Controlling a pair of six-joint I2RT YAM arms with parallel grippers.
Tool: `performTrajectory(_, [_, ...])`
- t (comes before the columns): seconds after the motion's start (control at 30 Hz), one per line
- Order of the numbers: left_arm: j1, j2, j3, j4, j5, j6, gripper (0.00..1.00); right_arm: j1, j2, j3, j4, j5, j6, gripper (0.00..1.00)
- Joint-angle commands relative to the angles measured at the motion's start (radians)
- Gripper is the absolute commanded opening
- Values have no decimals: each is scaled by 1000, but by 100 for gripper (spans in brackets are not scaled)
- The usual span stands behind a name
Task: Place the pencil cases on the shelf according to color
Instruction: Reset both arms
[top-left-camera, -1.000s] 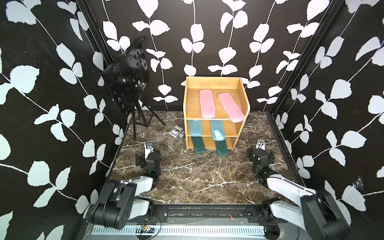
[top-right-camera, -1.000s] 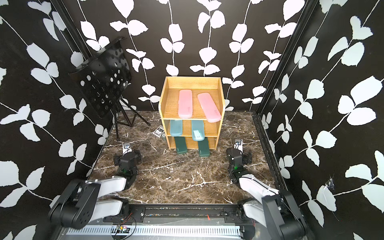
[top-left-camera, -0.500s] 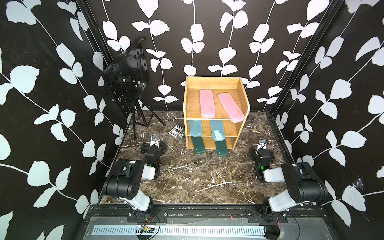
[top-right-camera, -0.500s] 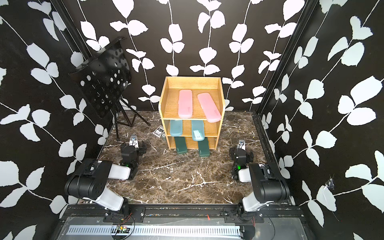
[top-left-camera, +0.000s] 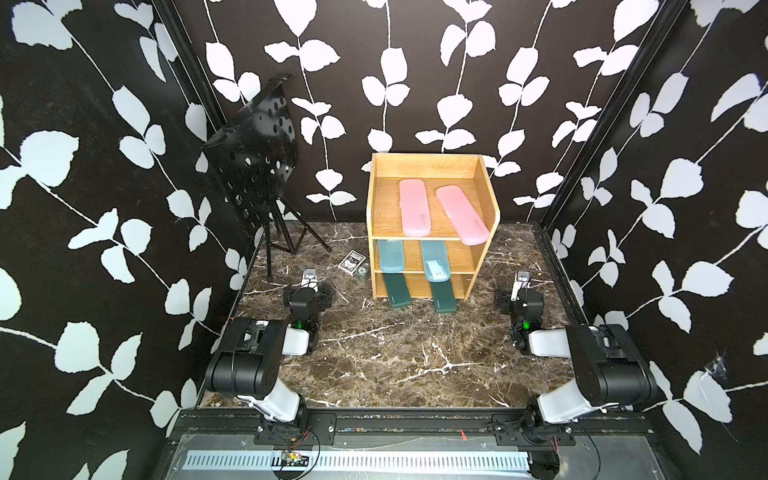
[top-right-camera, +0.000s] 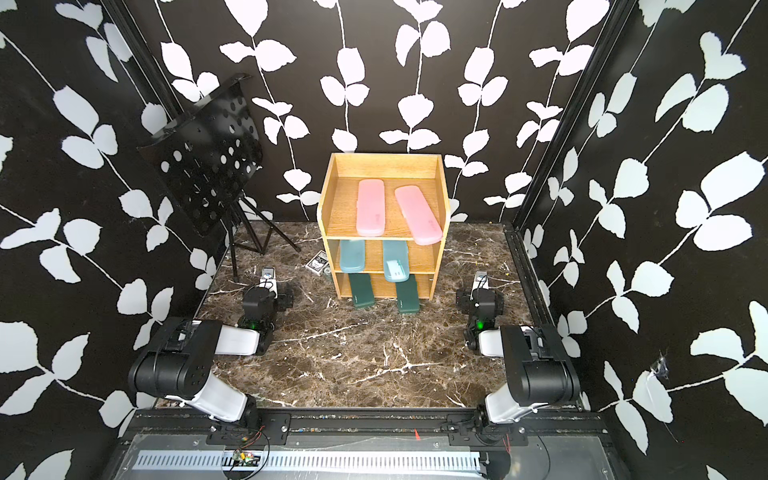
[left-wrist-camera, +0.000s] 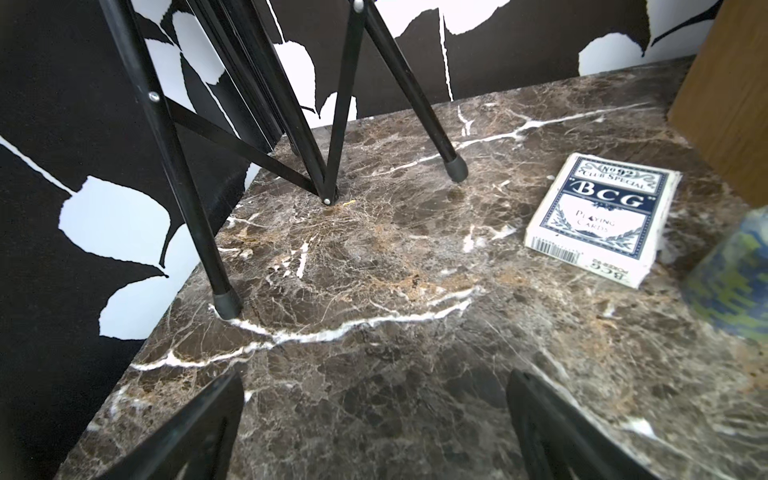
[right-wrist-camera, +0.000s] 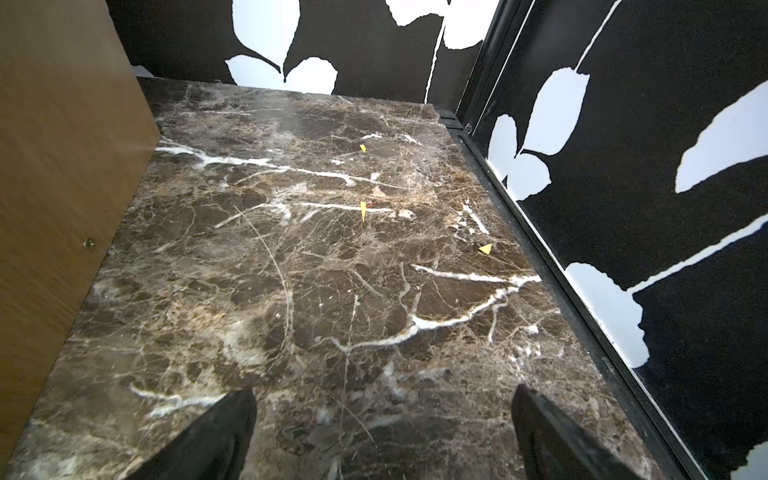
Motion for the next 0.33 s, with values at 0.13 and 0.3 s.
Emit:
performTrajectory(0.13, [6,-17,12,-9,11,-11,99,-3,-8,22,10,-8,8,99])
performTrajectory(0.3, [8,-17,13,-9,11,-10,99,-3,-12,19,15,-11,7,100])
